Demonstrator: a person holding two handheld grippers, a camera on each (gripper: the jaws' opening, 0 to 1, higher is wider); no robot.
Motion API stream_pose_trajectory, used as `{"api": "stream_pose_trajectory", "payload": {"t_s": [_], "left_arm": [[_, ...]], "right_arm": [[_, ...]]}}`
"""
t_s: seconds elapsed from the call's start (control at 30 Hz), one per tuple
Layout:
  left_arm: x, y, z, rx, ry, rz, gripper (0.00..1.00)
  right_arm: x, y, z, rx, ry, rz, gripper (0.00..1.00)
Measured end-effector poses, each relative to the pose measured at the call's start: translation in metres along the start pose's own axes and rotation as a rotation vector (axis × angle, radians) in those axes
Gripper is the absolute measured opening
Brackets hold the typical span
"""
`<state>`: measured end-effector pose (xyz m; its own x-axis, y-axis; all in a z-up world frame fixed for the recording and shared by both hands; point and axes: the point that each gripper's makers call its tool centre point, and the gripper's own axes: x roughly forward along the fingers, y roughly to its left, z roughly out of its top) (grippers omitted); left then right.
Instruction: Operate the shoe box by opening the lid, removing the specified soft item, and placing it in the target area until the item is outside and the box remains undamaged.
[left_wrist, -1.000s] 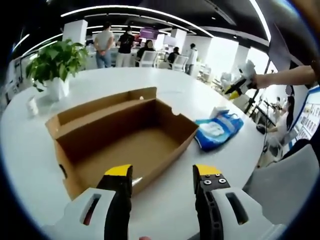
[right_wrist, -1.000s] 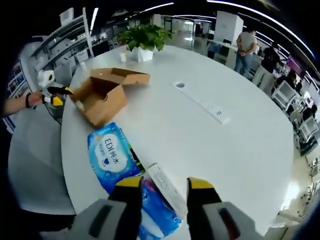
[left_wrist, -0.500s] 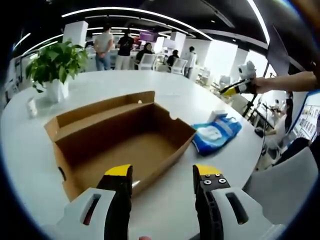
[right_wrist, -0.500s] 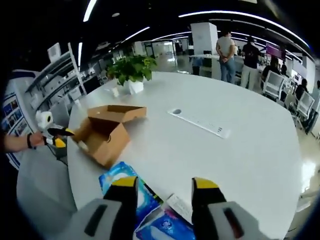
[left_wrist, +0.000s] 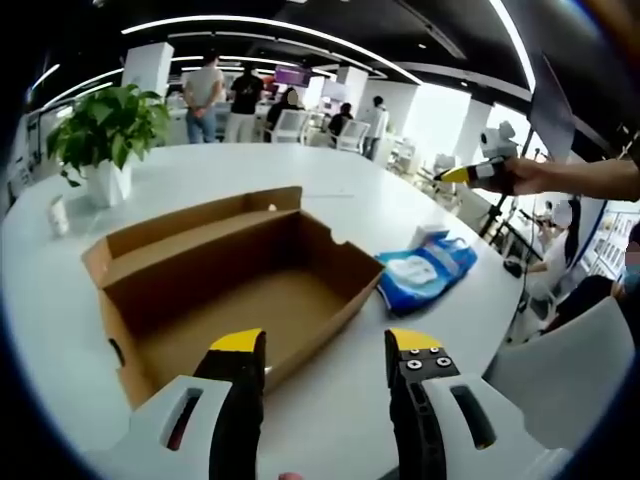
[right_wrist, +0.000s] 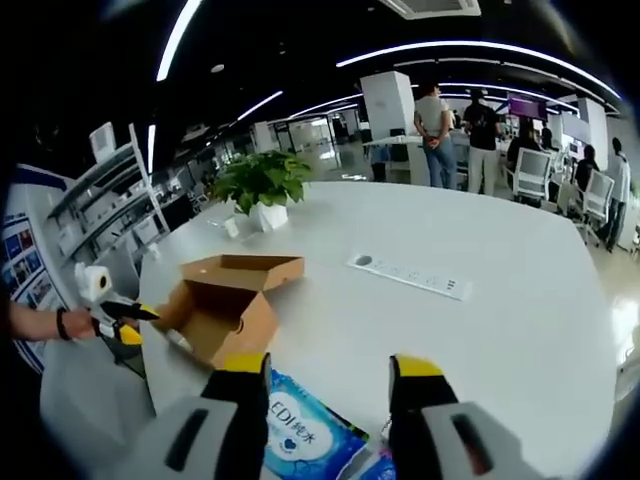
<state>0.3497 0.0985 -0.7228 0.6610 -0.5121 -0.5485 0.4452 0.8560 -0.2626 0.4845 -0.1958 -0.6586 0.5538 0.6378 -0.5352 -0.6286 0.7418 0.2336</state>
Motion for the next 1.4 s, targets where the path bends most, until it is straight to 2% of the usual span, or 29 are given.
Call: {"api": "stream_pose_trajectory", "payload": {"t_s": [0.1, 0.2, 0.5, 0.77, 0.93, 1.07, 1.4], "left_arm": [[0.003, -0.003, 0.0, 0.005, -0.001, -0.017, 0.48], [0.005, -0.006, 0.001, 0.008, -0.001, -0.03, 0.48], [0.0, -0.015, 0.008, 0.003, -0.032, -0.052, 0.48], [0.001, -0.021, 0.009, 0.006, -0.036, -0.071, 0.48], [0.001, -0.021, 0.011, 0.004, -0.038, -0.073, 0.48], [0.002, -0.023, 0.01, 0.008, -0.034, -0.078, 0.48], [0.004, -0.027, 0.006, 0.013, -0.02, -0.09, 0.48]], "right_arm": [[-0.001, 0.009, 0.007, 0.023, -0.051, -0.004, 0.46], [-0.003, 0.017, 0.01, 0.027, -0.073, -0.004, 0.47], [-0.015, 0.036, 0.003, 0.051, -0.136, -0.024, 0.5], [-0.02, 0.048, -0.01, 0.052, -0.164, -0.068, 0.5], [-0.024, 0.058, -0.015, 0.06, -0.186, -0.07, 0.5], [-0.023, 0.062, -0.022, 0.042, -0.187, -0.096, 0.5], [-0.015, 0.078, -0.039, 0.028, -0.189, -0.104, 0.51]]}}
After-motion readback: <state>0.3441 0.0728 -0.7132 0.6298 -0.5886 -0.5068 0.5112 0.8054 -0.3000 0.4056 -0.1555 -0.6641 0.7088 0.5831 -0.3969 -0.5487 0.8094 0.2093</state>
